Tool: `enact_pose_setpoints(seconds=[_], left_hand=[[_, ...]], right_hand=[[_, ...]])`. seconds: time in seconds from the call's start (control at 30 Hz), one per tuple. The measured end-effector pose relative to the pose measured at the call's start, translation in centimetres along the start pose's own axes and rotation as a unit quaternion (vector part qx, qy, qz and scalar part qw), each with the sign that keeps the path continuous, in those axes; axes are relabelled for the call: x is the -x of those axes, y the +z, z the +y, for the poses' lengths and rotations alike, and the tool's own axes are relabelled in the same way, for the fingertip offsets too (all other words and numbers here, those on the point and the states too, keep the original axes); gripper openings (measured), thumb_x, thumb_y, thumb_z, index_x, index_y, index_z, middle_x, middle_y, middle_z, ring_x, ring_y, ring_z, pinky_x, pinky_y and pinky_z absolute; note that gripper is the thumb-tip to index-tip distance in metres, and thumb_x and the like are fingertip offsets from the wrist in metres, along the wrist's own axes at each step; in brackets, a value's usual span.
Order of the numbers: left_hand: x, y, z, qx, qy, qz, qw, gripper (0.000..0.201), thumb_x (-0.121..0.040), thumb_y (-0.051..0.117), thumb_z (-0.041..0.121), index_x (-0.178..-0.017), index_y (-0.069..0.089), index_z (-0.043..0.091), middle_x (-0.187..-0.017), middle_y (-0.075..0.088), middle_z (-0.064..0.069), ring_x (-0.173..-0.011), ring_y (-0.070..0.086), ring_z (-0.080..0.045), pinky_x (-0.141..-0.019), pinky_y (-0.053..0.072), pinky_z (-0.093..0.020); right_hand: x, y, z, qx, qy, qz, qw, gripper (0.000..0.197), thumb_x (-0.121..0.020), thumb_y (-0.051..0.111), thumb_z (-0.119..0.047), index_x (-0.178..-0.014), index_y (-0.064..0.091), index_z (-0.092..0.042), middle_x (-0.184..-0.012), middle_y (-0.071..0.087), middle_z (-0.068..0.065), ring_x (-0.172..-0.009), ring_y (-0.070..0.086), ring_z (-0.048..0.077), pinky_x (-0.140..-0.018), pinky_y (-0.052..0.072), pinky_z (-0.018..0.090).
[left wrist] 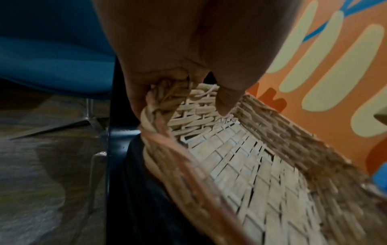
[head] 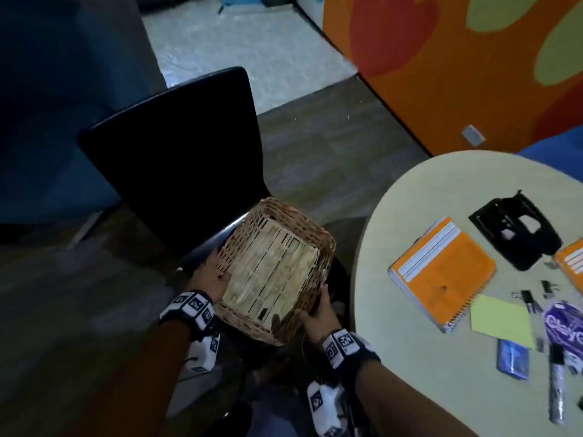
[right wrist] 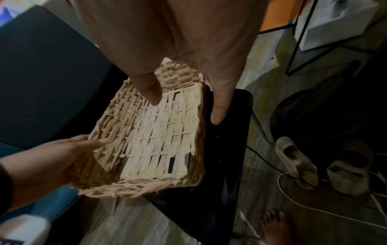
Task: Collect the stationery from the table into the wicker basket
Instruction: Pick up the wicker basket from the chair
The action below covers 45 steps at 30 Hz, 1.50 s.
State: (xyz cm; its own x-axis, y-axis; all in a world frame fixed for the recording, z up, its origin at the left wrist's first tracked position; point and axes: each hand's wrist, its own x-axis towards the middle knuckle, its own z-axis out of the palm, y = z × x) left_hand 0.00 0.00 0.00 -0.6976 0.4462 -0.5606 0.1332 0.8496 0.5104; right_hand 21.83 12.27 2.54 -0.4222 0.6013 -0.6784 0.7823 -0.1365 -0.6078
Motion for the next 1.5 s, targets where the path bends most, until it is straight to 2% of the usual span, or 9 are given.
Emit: enact_pose_setpoints(seconds=[0.2, 0.33, 0.47, 0.67, 0.77, 0.9, 1.1, 1.27, 1.5], left_hand=[[-1.2, -0.5, -0.7, -0.053, -0.015, -0.022, 0.998, 0.041, -0.098, 0.033, 0.019, -0.139, 0.038, 0.019, -0.129, 0.056, -0.024, -0.114, 0.054, -0.043, -0.096, 0.045, -0.047], [0.5, -2.7, 0.1, 0.001, -0.010, -0.024, 1.000, 0.039, -0.099, 0.036, 0.024, -0.136, 0.044, 0.018, -0.134, 0.055, -0.018, -0.121, 0.052, -0.038, -0.099, 0.041, -0.042], [4.1, -6.3, 1.5, 0.132, 0.043, 0.004, 0.990, 0.026, -0.097, 0.046, 0.011, -0.122, 0.048, 0.009, -0.113, 0.062, -0.023, -0.104, 0.060, -0.038, -0.073, 0.045, -0.034], [11.7, -9.8, 8.4, 0.325, 0.085, -0.088, 0.938, 0.063, -0.074, 0.064, 0.055, -0.128, 0.032, 0.049, -0.106, 0.060, -0.007, -0.069, 0.065, -0.028, -0.057, 0.058, -0.040], [13.2, -9.0, 12.2, 0.311, 0.160, -0.108, 0.931, 0.057, -0.092, 0.056, 0.025, -0.127, 0.030, 0.061, -0.121, 0.053, -0.004, -0.068, 0.067, -0.025, -0.049, 0.058, -0.041], [17.9, -4.8, 16.3, 0.234, 0.208, -0.281, 0.907, 0.059, -0.074, 0.068, 0.057, -0.122, 0.036, 0.068, -0.127, 0.059, 0.021, -0.103, 0.064, -0.018, -0.067, 0.059, -0.050], [24.3, 4.4, 19.5, 0.073, 0.272, -0.426, 0.860, 0.037, -0.077, 0.069, 0.044, -0.096, 0.052, 0.071, -0.102, 0.068, 0.034, -0.092, 0.063, 0.017, -0.074, 0.055, -0.016], [24.7, 9.6, 19.3, -0.049, 0.291, -0.509, 0.808, 0.059, -0.077, 0.069, 0.050, -0.129, 0.042, 0.048, -0.129, 0.051, 0.039, -0.121, 0.043, 0.020, -0.101, 0.039, -0.007], [23.9, 11.2, 18.2, -0.103, 0.304, -0.522, 0.790, 0.072, -0.078, 0.070, 0.049, -0.138, 0.030, 0.040, -0.141, 0.045, 0.029, -0.133, 0.036, 0.010, -0.112, 0.032, -0.016]], right_hand=[[-0.8, 0.8, -0.8, -0.016, 0.096, -0.024, 0.995, 0.084, -0.091, 0.058, -0.023, -0.151, 0.000, -0.018, -0.148, 0.040, 0.012, -0.130, 0.046, 0.032, -0.102, 0.041, 0.032], [0.2, 0.4, -1.3, -0.008, 0.002, 0.021, 1.000, 0.083, -0.085, 0.058, -0.011, -0.150, 0.008, -0.028, -0.138, 0.053, 0.005, -0.123, 0.054, 0.027, -0.099, 0.042, 0.029], [2.9, -3.8, -3.6, 0.000, -0.133, 0.053, 0.990, 0.081, -0.082, 0.051, -0.001, -0.149, 0.017, -0.032, -0.136, 0.056, 0.003, -0.123, 0.054, 0.022, -0.102, 0.042, 0.028], [9.2, -17.6, -3.6, -0.041, -0.255, 0.093, 0.962, 0.059, -0.083, 0.042, 0.014, -0.134, 0.046, -0.016, -0.134, 0.053, -0.003, -0.127, 0.046, 0.007, -0.094, 0.045, 0.018], [13.8, -24.1, 0.2, -0.059, -0.241, 0.149, 0.957, 0.053, -0.085, 0.043, 0.015, -0.127, 0.054, -0.015, -0.129, 0.058, -0.001, -0.124, 0.051, 0.010, -0.100, 0.044, 0.026], [19.1, -29.8, 6.9, -0.054, -0.208, 0.210, 0.954, 0.049, -0.090, 0.043, 0.011, -0.123, 0.058, -0.022, -0.124, 0.062, -0.005, -0.118, 0.054, 0.003, -0.098, 0.042, 0.016], [24.1, -32.4, 18.4, -0.033, -0.131, 0.296, 0.946, 0.059, -0.087, 0.041, 0.016, -0.113, 0.061, -0.033, -0.119, 0.065, -0.009, -0.116, 0.053, -0.007, -0.102, 0.043, 0.022], [25.7, -31.2, 23.5, -0.002, -0.084, 0.327, 0.941, 0.067, -0.089, 0.039, 0.001, -0.102, 0.055, -0.063, -0.109, 0.066, -0.020, -0.106, 0.057, -0.010, -0.095, 0.044, 0.021], [24.4, -30.2, 24.9, 0.001, -0.079, 0.328, 0.941, 0.059, -0.086, 0.038, 0.013, -0.113, 0.058, -0.036, -0.113, 0.065, -0.003, -0.108, 0.059, 0.018, -0.095, 0.048, 0.035]])
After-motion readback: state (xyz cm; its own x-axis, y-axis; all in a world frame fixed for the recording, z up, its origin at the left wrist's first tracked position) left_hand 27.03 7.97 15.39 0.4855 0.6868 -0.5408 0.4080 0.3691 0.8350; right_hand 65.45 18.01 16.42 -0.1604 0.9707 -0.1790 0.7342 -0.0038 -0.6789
